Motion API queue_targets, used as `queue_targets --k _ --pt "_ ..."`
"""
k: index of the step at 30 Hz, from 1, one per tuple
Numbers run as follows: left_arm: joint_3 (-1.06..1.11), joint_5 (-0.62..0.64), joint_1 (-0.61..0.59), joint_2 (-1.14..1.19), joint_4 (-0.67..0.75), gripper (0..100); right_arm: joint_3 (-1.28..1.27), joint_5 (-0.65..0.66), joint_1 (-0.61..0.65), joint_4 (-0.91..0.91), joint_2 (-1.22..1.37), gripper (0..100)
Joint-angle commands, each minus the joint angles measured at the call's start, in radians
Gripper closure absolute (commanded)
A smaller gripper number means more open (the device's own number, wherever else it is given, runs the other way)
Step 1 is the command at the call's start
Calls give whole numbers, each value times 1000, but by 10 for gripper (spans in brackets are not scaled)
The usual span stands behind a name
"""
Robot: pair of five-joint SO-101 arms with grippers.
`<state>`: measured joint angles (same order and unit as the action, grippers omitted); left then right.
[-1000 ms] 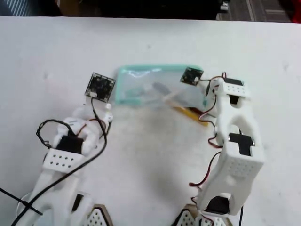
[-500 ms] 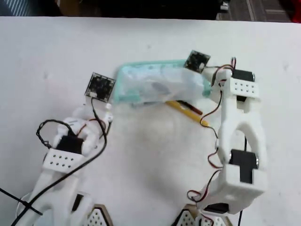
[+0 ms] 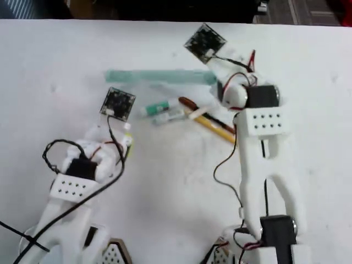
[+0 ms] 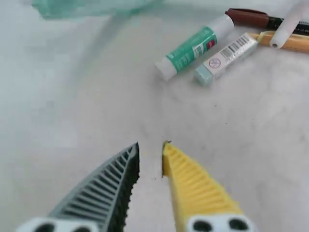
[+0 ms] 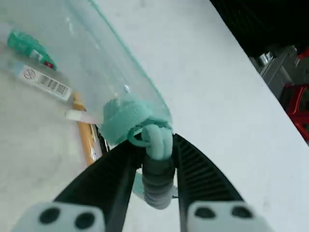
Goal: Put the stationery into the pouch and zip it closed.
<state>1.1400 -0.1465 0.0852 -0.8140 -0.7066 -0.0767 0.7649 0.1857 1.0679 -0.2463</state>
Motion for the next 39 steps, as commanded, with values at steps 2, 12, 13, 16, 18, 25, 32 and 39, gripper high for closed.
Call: queue_targets --k 2,12,13,16,18,25,32,39 --pt "-94 9 2 -179 -146 824 44 -23 108 -4 -91 919" --pt "-80 2 -18 -780 -422 823 290 -236 179 -21 -84 919" --pt "-61 2 -41 -835 -425 823 322 -258 177 -25 -64 919" --pt "14 0 -137 -970 -425 823 414 -295 182 -16 5 919" --pt "91 -23 -185 -1024 -407 823 479 -316 183 4 41 919" --pt "255 2 -237 -1015 -253 823 770 -339 249 177 64 919" --pt "252 38 -260 -1015 -255 823 980 -336 291 329 68 919" --pt "250 112 -394 -1015 -249 826 1002 -336 285 381 61 919"
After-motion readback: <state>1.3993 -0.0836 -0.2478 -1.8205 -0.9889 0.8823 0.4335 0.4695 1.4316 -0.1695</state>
